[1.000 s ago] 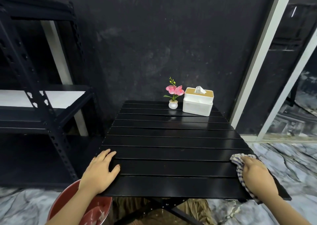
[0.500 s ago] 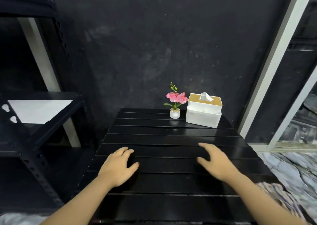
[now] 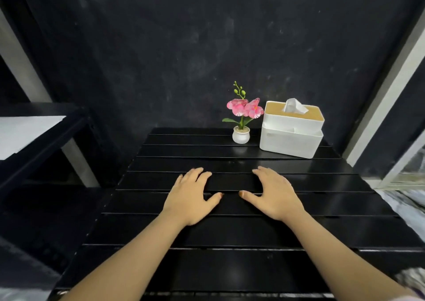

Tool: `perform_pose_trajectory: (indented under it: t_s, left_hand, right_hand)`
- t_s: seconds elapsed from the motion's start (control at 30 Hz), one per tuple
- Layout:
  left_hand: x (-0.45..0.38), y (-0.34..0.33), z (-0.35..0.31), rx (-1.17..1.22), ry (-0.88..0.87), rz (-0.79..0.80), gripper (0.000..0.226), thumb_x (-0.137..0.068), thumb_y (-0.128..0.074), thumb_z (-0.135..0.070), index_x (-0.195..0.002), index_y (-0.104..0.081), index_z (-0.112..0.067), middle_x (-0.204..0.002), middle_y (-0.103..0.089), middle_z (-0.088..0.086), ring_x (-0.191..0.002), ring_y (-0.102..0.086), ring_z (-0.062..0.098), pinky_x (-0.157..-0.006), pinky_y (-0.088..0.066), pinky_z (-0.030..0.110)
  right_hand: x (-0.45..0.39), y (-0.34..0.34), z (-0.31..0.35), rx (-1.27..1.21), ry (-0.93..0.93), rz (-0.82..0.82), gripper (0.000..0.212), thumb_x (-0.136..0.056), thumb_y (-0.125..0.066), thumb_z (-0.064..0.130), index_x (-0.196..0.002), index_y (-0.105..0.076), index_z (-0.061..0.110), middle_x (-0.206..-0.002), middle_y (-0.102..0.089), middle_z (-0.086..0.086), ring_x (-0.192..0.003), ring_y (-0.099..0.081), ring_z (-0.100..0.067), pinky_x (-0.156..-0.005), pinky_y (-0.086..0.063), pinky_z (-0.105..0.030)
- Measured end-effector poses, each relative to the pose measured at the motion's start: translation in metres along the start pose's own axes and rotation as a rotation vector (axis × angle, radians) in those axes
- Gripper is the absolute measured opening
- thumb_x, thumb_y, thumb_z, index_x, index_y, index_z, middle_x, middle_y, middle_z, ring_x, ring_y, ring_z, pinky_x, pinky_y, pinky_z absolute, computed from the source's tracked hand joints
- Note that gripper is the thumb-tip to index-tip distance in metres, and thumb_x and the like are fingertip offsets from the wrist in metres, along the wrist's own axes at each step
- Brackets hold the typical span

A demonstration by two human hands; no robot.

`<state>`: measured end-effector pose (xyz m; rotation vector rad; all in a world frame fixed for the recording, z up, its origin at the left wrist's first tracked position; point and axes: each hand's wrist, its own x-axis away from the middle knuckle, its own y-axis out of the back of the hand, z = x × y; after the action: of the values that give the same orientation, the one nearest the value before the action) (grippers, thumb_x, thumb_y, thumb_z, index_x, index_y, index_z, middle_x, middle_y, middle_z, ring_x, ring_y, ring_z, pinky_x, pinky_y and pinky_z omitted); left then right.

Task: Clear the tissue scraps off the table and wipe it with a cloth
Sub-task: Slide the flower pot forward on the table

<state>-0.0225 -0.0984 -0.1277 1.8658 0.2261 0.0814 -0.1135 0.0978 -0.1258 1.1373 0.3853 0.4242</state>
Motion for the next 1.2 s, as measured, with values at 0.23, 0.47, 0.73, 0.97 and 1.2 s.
perform_pose_trajectory:
  t_s: [0.23,0.47,0.73,0.97,1.2]
  left_hand:
    - [0.0,0.0,-0.001,0.019,0.004,-0.039,0.066,-0.087,-0.04,-0.059,-0.144,-0.027,-0.029,-0.156,-0.02,-0.005,-0.144,-0.014,0.015,-0.118,-0.006,0.033]
    - [-0.012,0.004,-0.001,0.184,0.061,-0.037,0.059,-0.085,-0.045,-0.058,-0.136,-0.039,-0.031,-0.147,-0.034,-0.011,-0.136,-0.031,0.015,-0.113,-0.026,0.034]
    - [-0.103,-0.015,-0.053,0.445,0.121,-0.13,0.06,-0.087,-0.052,-0.04,-0.14,-0.034,-0.02,-0.148,-0.035,-0.001,-0.132,-0.039,0.019,-0.103,-0.036,0.034]
    - [-0.174,-0.034,-0.076,0.631,0.307,-0.29,0.062,-0.08,-0.062,-0.028,-0.133,-0.038,-0.008,-0.137,-0.042,0.013,-0.122,-0.045,0.029,-0.083,-0.036,0.033]
    - [-0.199,-0.04,-0.085,0.604,0.418,-0.394,0.053,-0.074,-0.067,-0.043,-0.113,-0.053,-0.01,-0.114,-0.06,0.011,-0.105,-0.057,0.032,-0.084,-0.045,0.04]
  right_hand:
    - [-0.003,-0.004,-0.002,0.014,0.003,-0.005,0.079,-0.078,-0.044,0.067,-0.142,-0.026,0.026,-0.155,-0.023,0.004,-0.144,-0.013,-0.015,-0.118,-0.011,-0.039]
    - [-0.006,-0.005,-0.003,-0.025,-0.03,0.013,0.081,-0.076,-0.043,0.069,-0.143,-0.023,0.028,-0.156,-0.018,0.008,-0.145,-0.008,-0.012,-0.118,-0.009,-0.038]
    - [-0.009,-0.007,-0.004,-0.007,-0.062,0.036,0.084,-0.076,-0.038,0.071,-0.145,-0.016,0.028,-0.158,-0.01,0.009,-0.145,-0.002,-0.011,-0.118,-0.005,-0.037]
    - [-0.008,-0.011,-0.007,0.002,-0.034,0.032,0.083,-0.077,-0.035,0.07,-0.146,-0.014,0.026,-0.158,-0.008,0.007,-0.146,0.001,-0.014,-0.117,-0.002,-0.039]
    - [-0.01,-0.015,-0.009,0.0,-0.017,0.028,0.082,-0.079,-0.035,0.068,-0.145,-0.013,0.025,-0.158,-0.008,0.006,-0.146,0.002,-0.014,-0.117,0.0,-0.04]
